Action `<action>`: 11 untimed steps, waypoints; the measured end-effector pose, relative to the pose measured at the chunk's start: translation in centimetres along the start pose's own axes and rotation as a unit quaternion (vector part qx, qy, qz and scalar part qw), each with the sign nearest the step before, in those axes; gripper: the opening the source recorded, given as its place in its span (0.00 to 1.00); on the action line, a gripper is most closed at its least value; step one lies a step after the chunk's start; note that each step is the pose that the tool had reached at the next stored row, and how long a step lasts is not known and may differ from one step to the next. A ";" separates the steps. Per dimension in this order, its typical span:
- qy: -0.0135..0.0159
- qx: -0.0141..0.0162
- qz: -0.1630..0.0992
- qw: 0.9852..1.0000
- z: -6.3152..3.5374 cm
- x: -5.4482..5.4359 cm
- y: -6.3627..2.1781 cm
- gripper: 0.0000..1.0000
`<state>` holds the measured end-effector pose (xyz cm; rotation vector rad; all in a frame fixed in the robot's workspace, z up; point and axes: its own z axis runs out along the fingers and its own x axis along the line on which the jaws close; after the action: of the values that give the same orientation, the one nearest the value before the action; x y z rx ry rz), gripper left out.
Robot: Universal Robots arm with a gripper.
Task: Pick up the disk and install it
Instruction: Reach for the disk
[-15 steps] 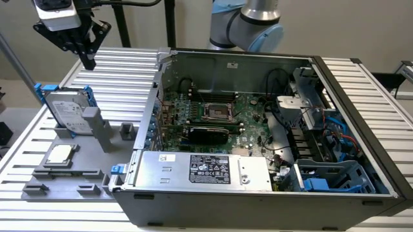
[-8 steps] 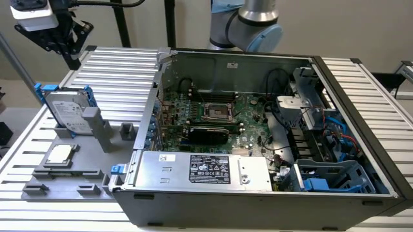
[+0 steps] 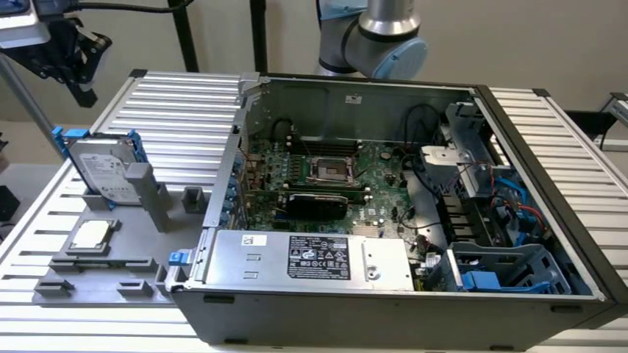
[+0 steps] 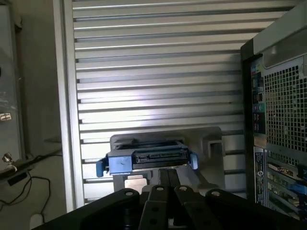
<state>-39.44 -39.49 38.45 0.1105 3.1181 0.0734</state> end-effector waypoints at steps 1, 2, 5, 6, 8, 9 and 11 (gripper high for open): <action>0.000 0.000 0.000 1.000 0.03 0.5 -0.02 0.11; 0.000 0.000 0.000 1.000 0.05 0.9 -0.05 0.11; 0.001 0.000 0.000 1.000 0.09 2.2 -0.11 0.11; 0.001 0.000 0.000 1.000 0.09 2.7 -0.13 0.11; 0.005 0.002 0.000 1.000 0.11 3.2 -0.02 0.11; 0.008 0.004 0.000 1.000 0.10 3.3 0.09 0.11; 0.013 0.010 -0.002 1.000 0.12 3.3 0.35 0.11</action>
<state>-42.70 -38.90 38.29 0.1053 3.1449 0.0438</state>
